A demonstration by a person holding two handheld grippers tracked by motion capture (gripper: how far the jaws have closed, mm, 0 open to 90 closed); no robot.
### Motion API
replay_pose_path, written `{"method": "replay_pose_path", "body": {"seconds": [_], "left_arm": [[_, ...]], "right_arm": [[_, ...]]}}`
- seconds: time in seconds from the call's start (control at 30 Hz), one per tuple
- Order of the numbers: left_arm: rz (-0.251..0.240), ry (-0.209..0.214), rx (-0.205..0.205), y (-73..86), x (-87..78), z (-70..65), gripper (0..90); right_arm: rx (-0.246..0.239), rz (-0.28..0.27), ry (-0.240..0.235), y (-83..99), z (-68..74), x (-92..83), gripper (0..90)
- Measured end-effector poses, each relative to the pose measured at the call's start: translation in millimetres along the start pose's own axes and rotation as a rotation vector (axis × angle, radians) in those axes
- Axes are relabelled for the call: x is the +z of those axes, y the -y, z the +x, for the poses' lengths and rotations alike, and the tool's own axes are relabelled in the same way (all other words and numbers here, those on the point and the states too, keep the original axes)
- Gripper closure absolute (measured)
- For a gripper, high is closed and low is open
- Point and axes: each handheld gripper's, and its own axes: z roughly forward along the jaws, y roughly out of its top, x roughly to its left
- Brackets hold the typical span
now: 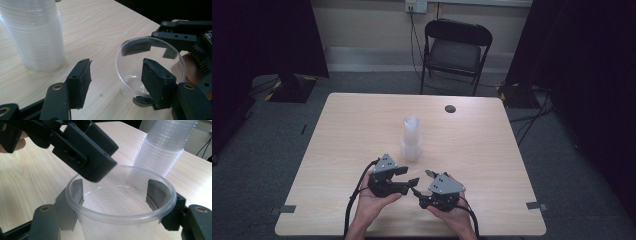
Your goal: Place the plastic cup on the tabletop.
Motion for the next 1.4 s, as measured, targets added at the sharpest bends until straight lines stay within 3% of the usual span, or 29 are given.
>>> {"method": "replay_pose_path", "body": {"seconds": [0.17,0.33,0.47,0.63,0.7,0.73,0.87,1.0,1.27,1.4], "left_arm": [[-0.03,-0.026,-0.005,2.4,-5.0,2.5,36.9],[-0.053,-0.04,-0.011,6.1,-8.0,4.9,35.1],[-0.043,-0.098,0.033,10.2,-9.1,4.6,30.5],[-0.072,-0.123,0.002,17.6,-13.0,6.2,28.8],[-0.082,-0.138,0.008,20.8,-14.6,7.6,27.1],[-0.102,-0.172,0.016,23.3,-16.0,9.0,26.6],[-0.097,-0.199,0.029,25.0,-17.2,11.9,22.7],[-0.096,-0.201,0.038,28.4,-18.8,12.8,22.2],[-0.075,-0.208,0.02,38.5,-18.4,10.8,18.6],[-0.089,-0.209,0.006,43.9,-23.0,12.6,18.6]], "right_arm": [[0.037,-0.009,0.011,-0.4,-5.8,0.5,30.2],[0.041,-0.002,0.014,0.0,-7.7,-0.5,30.2],[0.075,-0.005,0.009,1.3,-14.4,0.6,30.2],[0.118,-0.013,0.006,1.9,-20.9,2.2,30.4],[0.136,-0.017,0.006,1.2,-25.3,1.7,30.4],[0.144,-0.019,0.006,0.7,-26.7,1.3,30.4],[0.173,-0.032,0.015,-0.9,-35.5,-0.3,30.4],[0.196,-0.044,0.028,-2.6,-44.4,-1.3,30.5],[0.254,-0.044,0.072,-7.2,-59.4,-1.7,30.6],[0.274,-0.043,0.096,-9.2,-68.7,-0.2,30.6]]}}
